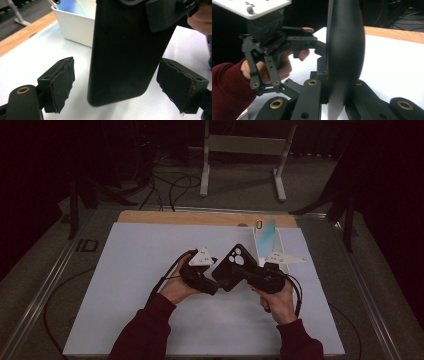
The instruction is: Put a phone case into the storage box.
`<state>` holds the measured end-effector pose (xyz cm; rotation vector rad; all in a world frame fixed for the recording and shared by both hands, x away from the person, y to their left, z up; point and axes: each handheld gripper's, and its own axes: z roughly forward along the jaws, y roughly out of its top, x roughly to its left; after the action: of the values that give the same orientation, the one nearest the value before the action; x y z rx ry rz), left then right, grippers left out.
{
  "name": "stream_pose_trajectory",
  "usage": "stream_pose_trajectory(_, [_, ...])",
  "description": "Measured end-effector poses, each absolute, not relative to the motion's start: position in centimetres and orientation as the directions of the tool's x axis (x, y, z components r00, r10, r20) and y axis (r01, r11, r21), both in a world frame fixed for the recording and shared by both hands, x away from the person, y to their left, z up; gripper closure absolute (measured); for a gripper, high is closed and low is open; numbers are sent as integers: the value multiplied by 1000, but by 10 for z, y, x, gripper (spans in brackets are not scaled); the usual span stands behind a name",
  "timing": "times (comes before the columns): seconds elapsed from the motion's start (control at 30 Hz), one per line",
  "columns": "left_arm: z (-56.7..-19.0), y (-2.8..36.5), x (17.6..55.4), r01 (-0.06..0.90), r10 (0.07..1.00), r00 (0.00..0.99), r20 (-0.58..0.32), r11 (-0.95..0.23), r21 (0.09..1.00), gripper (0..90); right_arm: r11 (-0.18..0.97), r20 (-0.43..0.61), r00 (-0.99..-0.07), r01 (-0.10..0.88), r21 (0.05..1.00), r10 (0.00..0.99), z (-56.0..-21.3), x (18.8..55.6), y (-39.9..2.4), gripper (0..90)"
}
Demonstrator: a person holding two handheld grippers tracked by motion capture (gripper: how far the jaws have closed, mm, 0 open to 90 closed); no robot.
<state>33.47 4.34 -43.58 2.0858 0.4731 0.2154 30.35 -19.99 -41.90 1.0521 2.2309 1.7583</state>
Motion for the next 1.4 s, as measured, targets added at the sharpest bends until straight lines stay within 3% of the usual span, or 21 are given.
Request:
stream_pose_trajectory(0.37, [-440, 46, 339, 252, 336, 938, -90, -477, 842, 210, 141, 297, -829, 405, 903, 474, -418, 311, -190, 863])
stream_pose_trajectory(0.67, [-440, 50, 334, 238, 337, 938, -82, -453, 859, 465, 128, 294, -824, 400, 908, 485, -419, 315, -199, 853])
stream_pose_trajectory(0.77, [-440, 52, 334, 242, 338, 937, -90, -439, 865, 570, 120, 292, -821, 396, 910, 491, -419, 317, -202, 789])
stream_pose_trajectory(0.97, [-445, 53, 331, 239, 335, 938, -84, -455, 858, 699, 140, 275, -822, 389, 910, 498, -419, 318, -203, 675])
stream_pose_trajectory(1.17, [-446, 53, 327, 232, 343, 937, -72, -450, 862, 776, 131, 278, -818, 390, 911, 504, -420, 319, -201, 579])
stream_pose_trajectory(1.4, [-447, 49, 322, 228, 359, 931, -63, -440, 869, 799, 96, 299, -812, 396, 913, 502, -419, 320, -203, 498])
